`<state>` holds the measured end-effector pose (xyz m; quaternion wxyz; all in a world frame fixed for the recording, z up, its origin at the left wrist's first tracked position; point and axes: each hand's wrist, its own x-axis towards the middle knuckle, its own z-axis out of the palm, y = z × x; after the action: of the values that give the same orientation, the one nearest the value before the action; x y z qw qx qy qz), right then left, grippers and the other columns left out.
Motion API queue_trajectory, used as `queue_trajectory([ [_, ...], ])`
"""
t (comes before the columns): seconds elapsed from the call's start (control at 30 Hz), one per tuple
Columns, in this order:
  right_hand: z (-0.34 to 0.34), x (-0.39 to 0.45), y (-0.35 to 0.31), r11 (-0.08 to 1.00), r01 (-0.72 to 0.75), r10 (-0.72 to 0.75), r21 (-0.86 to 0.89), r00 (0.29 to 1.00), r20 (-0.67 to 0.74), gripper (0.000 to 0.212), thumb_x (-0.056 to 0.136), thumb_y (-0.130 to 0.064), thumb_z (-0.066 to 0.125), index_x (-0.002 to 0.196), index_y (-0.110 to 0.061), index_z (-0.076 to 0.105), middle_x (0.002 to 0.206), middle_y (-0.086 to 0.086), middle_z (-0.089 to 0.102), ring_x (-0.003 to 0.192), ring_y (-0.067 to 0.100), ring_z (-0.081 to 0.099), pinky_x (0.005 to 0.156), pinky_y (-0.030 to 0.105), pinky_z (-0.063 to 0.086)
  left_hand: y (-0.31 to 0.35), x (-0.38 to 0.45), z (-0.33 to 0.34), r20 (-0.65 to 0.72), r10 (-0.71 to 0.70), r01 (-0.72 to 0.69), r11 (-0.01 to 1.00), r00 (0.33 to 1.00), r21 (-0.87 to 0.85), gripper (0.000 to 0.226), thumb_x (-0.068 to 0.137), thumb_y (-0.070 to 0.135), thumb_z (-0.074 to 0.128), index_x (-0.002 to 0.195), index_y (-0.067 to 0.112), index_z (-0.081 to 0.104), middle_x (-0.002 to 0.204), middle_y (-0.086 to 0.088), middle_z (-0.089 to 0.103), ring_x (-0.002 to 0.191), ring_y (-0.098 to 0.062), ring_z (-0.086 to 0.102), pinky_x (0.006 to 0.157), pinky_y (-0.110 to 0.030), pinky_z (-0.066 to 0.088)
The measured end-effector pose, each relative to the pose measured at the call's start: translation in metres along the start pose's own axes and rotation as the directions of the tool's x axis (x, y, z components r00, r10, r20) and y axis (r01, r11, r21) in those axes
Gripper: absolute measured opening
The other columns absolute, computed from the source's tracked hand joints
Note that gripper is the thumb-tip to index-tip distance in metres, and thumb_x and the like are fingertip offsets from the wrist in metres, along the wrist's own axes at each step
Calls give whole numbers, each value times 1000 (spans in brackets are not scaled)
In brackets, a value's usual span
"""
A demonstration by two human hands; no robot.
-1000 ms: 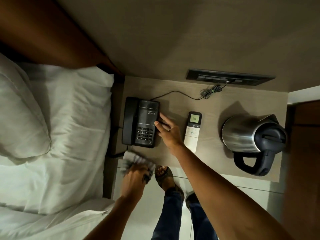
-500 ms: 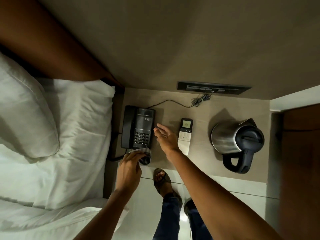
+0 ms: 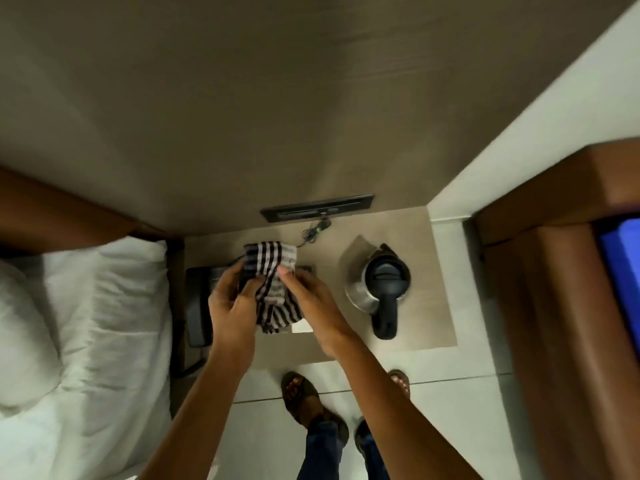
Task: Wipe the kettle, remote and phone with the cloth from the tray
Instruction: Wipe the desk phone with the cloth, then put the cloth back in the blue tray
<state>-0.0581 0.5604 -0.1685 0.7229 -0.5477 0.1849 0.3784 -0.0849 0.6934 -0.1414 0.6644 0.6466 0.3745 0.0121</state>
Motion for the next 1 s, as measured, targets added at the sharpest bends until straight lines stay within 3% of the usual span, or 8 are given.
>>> queue_trajectory([
  [0.07,-23,-20,-14,994,94,-89,55,992,-89,39,93,-60,74,122,-35,77,117,-7,84,108,7,80,84,22,64,12,-9,29,77,2,-2,1000,997,1,28,95,17,66,119,31,72,119,-5,76,107,-34,73,83,-56,63],
  [0.17,-62,-53,-38,964,223,-188,147,957,-220,28,94,-46,80,118,-33,78,111,-5,86,101,10,82,80,24,66,31,-31,83,191,27,-27,1000,981,-1,26,94,15,69,116,28,74,118,-1,78,109,-23,75,89,-44,62],
  [0.23,-97,-75,-53,942,287,-222,177,923,-315,23,95,-42,81,116,-35,77,111,-5,86,102,13,83,86,31,68,40,-48,128,258,33,-43,999,966,32,25,93,13,70,115,26,75,115,-1,79,108,-23,76,88,-41,61],
  [0.4,-202,-127,-79,880,424,-256,215,804,-537,40,96,-39,81,130,-19,71,118,4,84,109,22,81,98,44,65,44,-103,252,402,45,-108,985,914,135,24,90,14,73,106,32,77,103,4,82,93,-17,80,76,-36,64],
  [0.53,-294,-164,-78,847,496,-236,194,676,-698,36,97,-31,81,125,-11,72,118,12,82,108,26,80,97,44,65,28,-155,347,533,56,-169,971,844,166,24,89,10,72,106,25,77,98,3,82,86,-11,79,68,-24,63],
  [0.67,-382,-204,-53,827,530,-177,190,565,-806,37,95,-36,82,122,-14,72,112,9,83,99,20,81,86,39,68,-7,-208,432,640,34,-264,927,767,268,25,90,7,71,114,14,74,103,-3,79,89,-15,77,80,-31,64],
  [0.83,-477,-241,-3,792,569,-46,222,417,-908,27,97,-36,79,114,-17,70,109,8,82,102,28,81,89,48,68,-67,-271,513,799,-68,-353,873,597,338,23,93,11,71,113,22,75,85,16,79,76,4,76,63,-14,58],
  [1.0,-558,-264,38,885,419,106,205,249,-963,33,101,-37,74,118,-8,68,107,11,79,106,35,77,93,51,62,-132,-316,585,868,-185,-506,749,461,428,31,91,10,75,121,18,74,110,-2,79,101,-20,76,89,-36,62],
])
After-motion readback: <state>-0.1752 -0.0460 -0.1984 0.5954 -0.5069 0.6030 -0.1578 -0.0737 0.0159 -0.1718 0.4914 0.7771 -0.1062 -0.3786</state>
